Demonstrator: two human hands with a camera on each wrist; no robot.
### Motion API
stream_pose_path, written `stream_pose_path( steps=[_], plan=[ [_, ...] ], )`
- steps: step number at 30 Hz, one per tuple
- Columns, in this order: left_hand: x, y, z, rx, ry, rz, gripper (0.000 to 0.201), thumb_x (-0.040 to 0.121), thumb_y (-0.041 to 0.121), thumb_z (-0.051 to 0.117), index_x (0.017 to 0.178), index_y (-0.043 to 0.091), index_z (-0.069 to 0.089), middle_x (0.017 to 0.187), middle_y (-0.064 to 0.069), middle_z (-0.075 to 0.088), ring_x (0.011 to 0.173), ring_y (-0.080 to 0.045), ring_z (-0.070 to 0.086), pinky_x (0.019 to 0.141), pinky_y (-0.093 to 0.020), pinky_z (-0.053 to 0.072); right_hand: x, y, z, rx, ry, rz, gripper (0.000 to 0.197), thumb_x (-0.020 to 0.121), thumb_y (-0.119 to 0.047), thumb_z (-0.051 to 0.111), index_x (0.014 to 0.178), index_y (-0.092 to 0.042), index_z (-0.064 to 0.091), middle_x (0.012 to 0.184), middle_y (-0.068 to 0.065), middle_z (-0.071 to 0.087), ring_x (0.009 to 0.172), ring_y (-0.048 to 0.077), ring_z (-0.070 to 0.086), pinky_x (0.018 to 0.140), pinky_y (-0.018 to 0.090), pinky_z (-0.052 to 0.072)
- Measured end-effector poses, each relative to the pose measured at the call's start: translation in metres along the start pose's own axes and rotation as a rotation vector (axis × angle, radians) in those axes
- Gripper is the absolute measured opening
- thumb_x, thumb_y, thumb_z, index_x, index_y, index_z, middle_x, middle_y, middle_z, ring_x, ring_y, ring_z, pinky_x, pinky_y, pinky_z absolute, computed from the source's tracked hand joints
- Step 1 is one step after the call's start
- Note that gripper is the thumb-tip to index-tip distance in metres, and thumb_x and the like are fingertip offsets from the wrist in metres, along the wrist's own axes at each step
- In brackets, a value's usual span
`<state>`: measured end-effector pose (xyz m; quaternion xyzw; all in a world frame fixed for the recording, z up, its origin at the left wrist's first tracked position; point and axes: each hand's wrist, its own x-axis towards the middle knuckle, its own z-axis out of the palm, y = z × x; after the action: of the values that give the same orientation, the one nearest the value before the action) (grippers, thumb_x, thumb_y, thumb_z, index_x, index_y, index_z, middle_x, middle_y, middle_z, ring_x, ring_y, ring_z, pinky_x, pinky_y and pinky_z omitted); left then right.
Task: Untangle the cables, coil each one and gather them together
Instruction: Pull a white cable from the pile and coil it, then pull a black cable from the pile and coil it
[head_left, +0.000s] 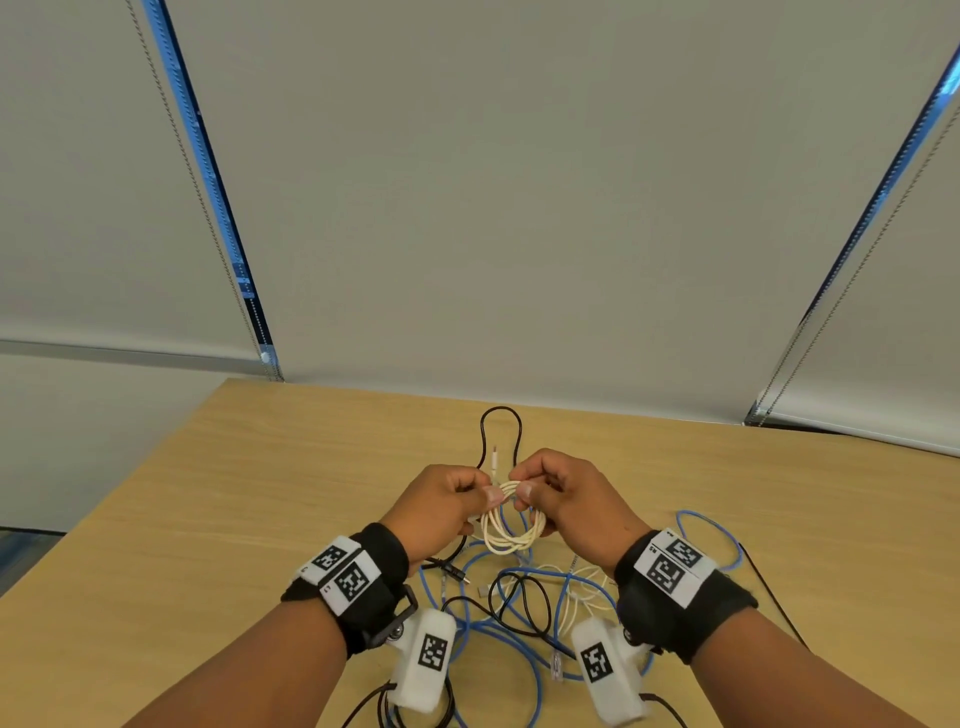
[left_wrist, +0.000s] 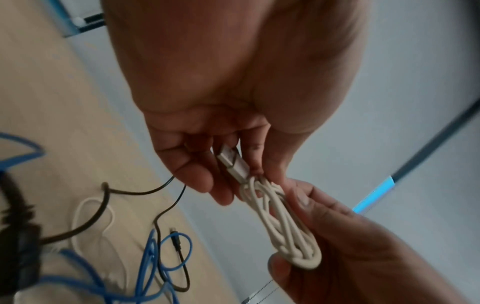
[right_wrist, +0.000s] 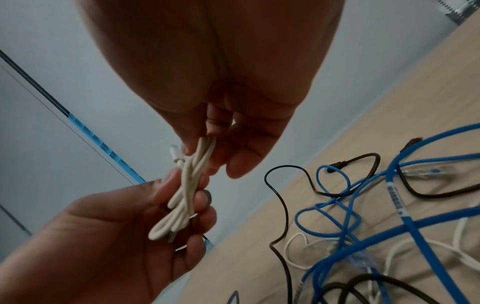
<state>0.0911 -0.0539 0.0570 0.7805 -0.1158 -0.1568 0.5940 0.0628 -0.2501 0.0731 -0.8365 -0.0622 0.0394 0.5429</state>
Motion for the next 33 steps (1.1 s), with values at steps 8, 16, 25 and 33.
stream_pose_path(
  steps=[8, 16, 25, 33],
  plan=[
    [0.007, -0.037, -0.024, 0.028, 0.290, -0.083, 0.012, 0.091, 0.019, 0.074, 0.079, 0.015, 0.075, 0.082, -0.005, 0.075, 0.074, -0.012, 0.065, 0.071, -0.027, 0.050, -0.008, 0.015, 0.012, 0.070, 0.001, 0.188, 0.011, 0.100, -0.021, 0.056, 0.105, -0.020, 0.066, 0.101, 0.006, 0.072, 0.067, 0.008, 0.066, 0.062, 0.025, 0.055],
    [0.013, -0.099, -0.091, 0.172, 0.700, -0.395, 0.020, 0.091, 0.031, 0.073, 0.081, 0.015, 0.066, 0.096, -0.014, 0.070, 0.099, -0.040, 0.067, 0.089, -0.043, 0.053, -0.037, 0.053, 0.011, -0.012, -0.084, 0.348, 0.012, 0.097, -0.014, 0.055, 0.097, -0.011, 0.067, 0.092, 0.008, 0.070, 0.070, 0.012, 0.063, 0.063, 0.029, 0.050],
    [-0.006, -0.109, -0.054, 0.581, 0.261, -0.273, 0.039, 0.092, 0.016, 0.059, 0.124, 0.038, 0.063, 0.126, -0.008, 0.044, 0.116, -0.029, 0.053, 0.096, -0.034, 0.046, -0.045, 0.067, 0.019, -0.033, -0.133, 0.340, 0.013, 0.099, -0.019, 0.056, 0.106, -0.020, 0.067, 0.094, 0.007, 0.071, 0.071, 0.012, 0.065, 0.066, 0.027, 0.053],
    [-0.019, -0.051, -0.041, 0.694, 0.134, 0.134, 0.007, 0.096, 0.026, 0.062, 0.093, 0.031, 0.063, 0.103, 0.007, 0.061, 0.101, -0.017, 0.056, 0.093, -0.042, 0.047, -0.040, 0.064, 0.022, -0.144, -0.135, 0.266, 0.026, 0.099, -0.026, 0.058, 0.125, -0.024, 0.064, 0.077, -0.007, 0.066, 0.076, 0.012, 0.066, 0.071, 0.027, 0.054]
  ],
)
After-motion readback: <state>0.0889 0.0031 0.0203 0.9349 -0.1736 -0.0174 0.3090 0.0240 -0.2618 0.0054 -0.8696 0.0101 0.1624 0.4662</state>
